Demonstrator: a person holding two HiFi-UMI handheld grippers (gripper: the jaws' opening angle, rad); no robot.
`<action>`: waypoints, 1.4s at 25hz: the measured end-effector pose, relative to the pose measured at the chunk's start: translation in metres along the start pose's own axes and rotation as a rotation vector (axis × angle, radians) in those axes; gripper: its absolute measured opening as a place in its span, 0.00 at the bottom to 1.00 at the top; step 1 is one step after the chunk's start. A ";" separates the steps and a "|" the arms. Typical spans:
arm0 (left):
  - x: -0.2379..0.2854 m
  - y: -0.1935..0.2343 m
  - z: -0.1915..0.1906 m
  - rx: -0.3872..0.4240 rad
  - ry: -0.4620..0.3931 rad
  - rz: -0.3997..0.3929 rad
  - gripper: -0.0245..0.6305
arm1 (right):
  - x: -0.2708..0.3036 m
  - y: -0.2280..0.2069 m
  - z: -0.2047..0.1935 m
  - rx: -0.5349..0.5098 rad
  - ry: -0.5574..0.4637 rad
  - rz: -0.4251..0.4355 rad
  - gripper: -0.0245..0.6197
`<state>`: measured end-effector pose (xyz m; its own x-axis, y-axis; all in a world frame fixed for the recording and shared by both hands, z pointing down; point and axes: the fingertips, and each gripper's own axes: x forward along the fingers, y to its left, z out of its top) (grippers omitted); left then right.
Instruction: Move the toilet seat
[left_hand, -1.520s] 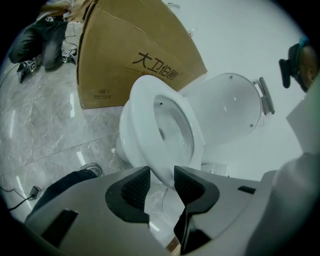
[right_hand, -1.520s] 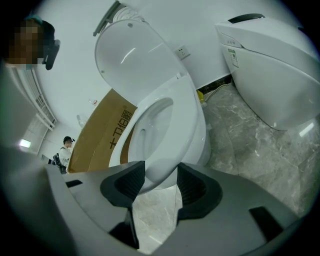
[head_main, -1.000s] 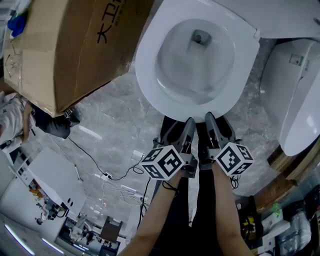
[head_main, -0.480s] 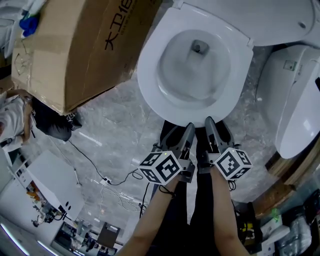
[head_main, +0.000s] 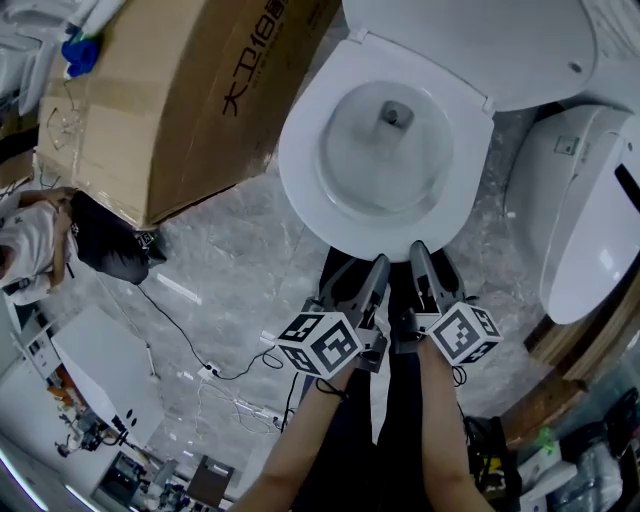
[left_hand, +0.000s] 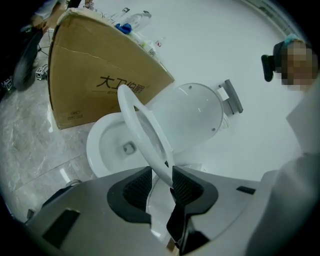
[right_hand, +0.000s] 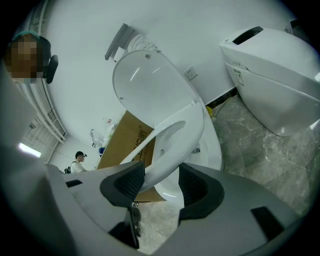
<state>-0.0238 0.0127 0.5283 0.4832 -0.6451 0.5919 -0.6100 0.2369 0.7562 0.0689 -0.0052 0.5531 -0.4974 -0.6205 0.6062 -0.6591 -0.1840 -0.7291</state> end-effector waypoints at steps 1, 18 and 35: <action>-0.001 -0.004 0.002 0.008 0.001 -0.005 0.25 | -0.002 0.003 0.002 0.006 -0.004 0.002 0.37; -0.009 -0.074 0.041 0.074 -0.022 -0.072 0.23 | -0.023 0.041 0.060 0.096 -0.076 0.023 0.39; -0.004 -0.120 0.071 0.140 -0.048 -0.141 0.21 | -0.045 0.064 0.104 0.011 -0.160 -0.074 0.44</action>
<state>0.0032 -0.0652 0.4151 0.5417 -0.6992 0.4665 -0.6215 0.0404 0.7823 0.1077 -0.0683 0.4463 -0.3514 -0.7183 0.6005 -0.6840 -0.2410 -0.6886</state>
